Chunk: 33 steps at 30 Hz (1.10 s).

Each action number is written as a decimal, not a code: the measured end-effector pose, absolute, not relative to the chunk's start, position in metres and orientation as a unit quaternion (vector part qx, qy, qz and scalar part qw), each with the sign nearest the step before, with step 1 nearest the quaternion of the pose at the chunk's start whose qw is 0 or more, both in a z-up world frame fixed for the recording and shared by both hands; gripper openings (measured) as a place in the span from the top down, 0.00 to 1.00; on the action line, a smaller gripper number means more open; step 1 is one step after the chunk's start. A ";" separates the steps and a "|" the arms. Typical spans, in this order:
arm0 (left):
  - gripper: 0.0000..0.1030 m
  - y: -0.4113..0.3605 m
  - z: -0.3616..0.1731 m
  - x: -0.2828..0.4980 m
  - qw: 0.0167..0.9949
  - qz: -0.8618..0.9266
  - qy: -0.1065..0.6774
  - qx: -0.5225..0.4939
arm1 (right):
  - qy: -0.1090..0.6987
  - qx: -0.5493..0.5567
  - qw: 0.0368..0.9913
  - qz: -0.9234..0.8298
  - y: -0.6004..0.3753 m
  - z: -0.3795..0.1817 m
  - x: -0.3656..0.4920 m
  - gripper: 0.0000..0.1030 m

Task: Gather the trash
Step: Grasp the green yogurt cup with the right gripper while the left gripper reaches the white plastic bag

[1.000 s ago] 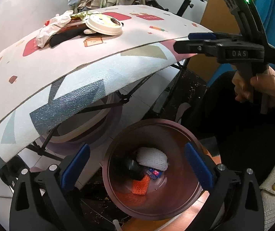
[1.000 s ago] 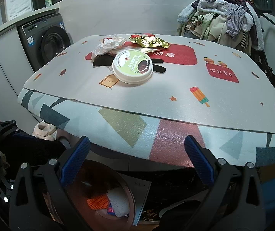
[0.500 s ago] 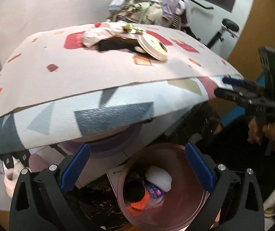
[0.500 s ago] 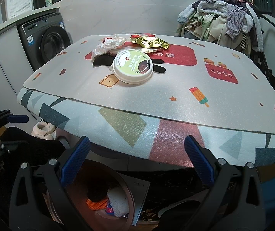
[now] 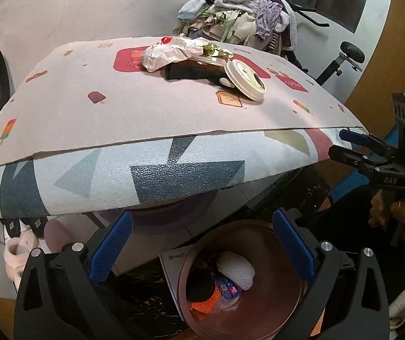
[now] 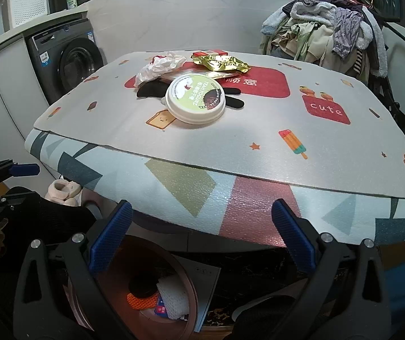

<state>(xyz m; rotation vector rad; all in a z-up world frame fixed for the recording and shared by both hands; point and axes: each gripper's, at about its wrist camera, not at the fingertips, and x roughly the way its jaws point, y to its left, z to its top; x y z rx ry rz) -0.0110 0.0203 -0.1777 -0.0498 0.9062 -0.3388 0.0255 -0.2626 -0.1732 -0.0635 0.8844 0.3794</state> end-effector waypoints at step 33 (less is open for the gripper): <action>0.06 0.073 -0.121 0.064 0.924 -0.075 0.369 -0.069 | 0.435 0.025 0.868 0.239 -0.231 -0.158 0.132 0.05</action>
